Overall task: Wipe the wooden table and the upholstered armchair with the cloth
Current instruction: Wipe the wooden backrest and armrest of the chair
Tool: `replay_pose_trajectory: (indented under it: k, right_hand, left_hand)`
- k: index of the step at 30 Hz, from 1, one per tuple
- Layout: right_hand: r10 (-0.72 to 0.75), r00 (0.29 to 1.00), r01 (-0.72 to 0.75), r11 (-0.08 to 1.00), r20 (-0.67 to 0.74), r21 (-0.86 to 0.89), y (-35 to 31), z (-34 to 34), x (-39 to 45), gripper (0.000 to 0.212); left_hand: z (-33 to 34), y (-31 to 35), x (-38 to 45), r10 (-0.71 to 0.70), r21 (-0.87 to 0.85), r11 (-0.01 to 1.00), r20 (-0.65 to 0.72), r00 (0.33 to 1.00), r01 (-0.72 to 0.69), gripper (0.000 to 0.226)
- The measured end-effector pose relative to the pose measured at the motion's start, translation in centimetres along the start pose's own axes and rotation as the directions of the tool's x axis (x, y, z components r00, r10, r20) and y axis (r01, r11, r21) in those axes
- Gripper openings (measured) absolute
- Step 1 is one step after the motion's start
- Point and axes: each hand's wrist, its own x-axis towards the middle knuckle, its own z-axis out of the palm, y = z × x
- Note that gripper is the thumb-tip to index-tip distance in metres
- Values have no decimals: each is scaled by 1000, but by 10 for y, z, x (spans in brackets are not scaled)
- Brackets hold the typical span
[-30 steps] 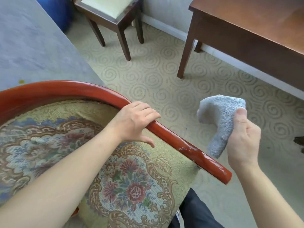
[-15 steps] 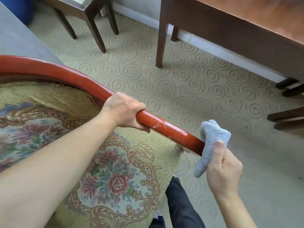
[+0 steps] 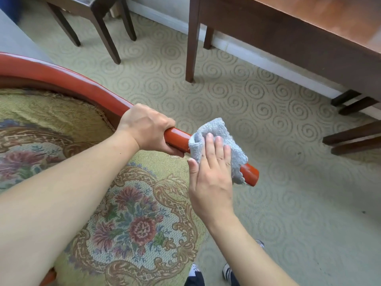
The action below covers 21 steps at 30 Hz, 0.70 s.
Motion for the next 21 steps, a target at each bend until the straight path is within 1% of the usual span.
replay_pose_trajectory:
  k: [2, 5, 7, 9, 11, 14, 16, 18, 21]
  right_hand:
    - [-34, 998, 37, 998, 51, -54, -14, 6, 16, 60]
    - [-97, 986, 112, 988, 132, -105, -20, 5, 29, 66]
    - [-173, 972, 191, 976, 159, -103, -7, -2, 25, 69]
    - [-238, 960, 253, 963, 148, -90, 13, -12, 14, 68]
    - [-219, 968, 230, 970, 120, -82, 35, -23, -2, 65]
    - [-84, 993, 88, 995, 84, -41, 59, -35, -27, 64]
    - [-27, 996, 29, 999, 87, -24, 56, -34, -29, 68]
    - [-19, 995, 22, 999, 93, -33, 40, -27, -17, 72]
    - [-94, 991, 97, 995, 90, -27, 4, -11, 17, 71]
  left_hand:
    - [2, -1, 0, -4, -14, 1000, 5, 1000, 4, 78]
    - [6, -4, 2, 4, -10, 1000, 17, 1000, -4, 70]
    - [8, -4, 1, 3, -14, 1000, 4, 1000, -3, 73]
    - [9, -3, 0, 4, -18, 1000, -16, 1000, -5, 78]
    - [8, -3, 0, 18, -10, 1000, -18, 1000, -18, 83]
    - [5, -4, 1, 33, 8, 999, -9, 999, -33, 85]
    - [5, -5, 0, 33, 11, 999, -16, 999, -33, 85]
    - [4, -3, 0, 25, 21, 999, -12, 1000, -25, 84]
    - [4, -2, 0, 24, 8, 1000, -17, 1000, -24, 77]
